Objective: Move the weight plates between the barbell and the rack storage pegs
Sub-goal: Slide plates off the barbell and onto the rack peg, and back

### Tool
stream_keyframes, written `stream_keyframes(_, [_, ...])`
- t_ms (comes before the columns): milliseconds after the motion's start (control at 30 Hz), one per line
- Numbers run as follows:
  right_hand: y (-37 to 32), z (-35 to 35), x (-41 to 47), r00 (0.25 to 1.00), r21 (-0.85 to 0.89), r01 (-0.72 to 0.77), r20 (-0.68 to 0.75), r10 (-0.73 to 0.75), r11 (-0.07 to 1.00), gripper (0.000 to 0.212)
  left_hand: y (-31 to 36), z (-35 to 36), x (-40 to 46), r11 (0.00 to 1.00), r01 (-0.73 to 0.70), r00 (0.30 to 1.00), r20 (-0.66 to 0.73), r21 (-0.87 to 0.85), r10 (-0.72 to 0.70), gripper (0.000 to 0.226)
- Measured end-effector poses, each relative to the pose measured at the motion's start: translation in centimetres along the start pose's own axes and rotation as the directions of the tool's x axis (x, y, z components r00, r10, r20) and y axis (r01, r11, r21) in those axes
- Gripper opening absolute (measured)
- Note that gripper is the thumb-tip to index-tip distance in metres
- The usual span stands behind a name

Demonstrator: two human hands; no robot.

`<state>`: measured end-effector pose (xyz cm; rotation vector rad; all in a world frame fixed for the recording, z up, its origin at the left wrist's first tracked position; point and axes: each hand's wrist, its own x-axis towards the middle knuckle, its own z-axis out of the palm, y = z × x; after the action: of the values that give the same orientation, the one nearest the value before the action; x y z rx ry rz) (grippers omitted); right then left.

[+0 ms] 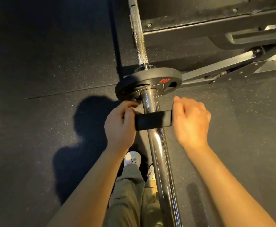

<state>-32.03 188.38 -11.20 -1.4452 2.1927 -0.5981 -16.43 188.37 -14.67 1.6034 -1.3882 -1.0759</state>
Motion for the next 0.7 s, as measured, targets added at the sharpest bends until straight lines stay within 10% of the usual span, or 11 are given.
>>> stream_keyframes(133, [-1.8, 0.8, -2.2, 0.967, -0.250, 0.251, 0.027, -0.252, 0.935, 0.043, -3.6, -2.0, 0.1, 0.981, 0.190, 0.979, 0.091, -0.049, -0.185, 0.030])
stream_keyframes(267, [-0.5, -0.8, -1.6, 0.895, 0.063, 0.436, 0.070, -0.440, 0.898, 0.034, -4.7, -3.5, 0.2, 0.961, 0.254, 0.967, -0.016, 0.113, -0.254, 0.020])
stream_keyframes(400, [2.9, -2.1, 2.5, 0.998, 0.223, 0.066, -0.009, -0.066, 0.973, 0.037, 1.0, -2.5, 0.8, 0.988, 0.124, 0.991, -0.068, 0.095, -0.118, 0.016])
stream_keyframes(533, [5.1, -0.8, 4.4, 0.882, 0.439, -0.429, 0.394, 0.260, 0.789, 0.024, 4.5, 1.4, 0.7, 0.944, -0.068, 0.996, 0.084, 0.324, 0.043, 0.032])
stream_keyframes(700, [4.7, -0.5, 3.4, 0.859, 0.451, -0.499, 0.367, 0.356, 0.740, 0.035, 4.1, 1.7, 1.0, 0.882, -0.074, 0.994, 0.102, 0.466, 0.030, 0.029])
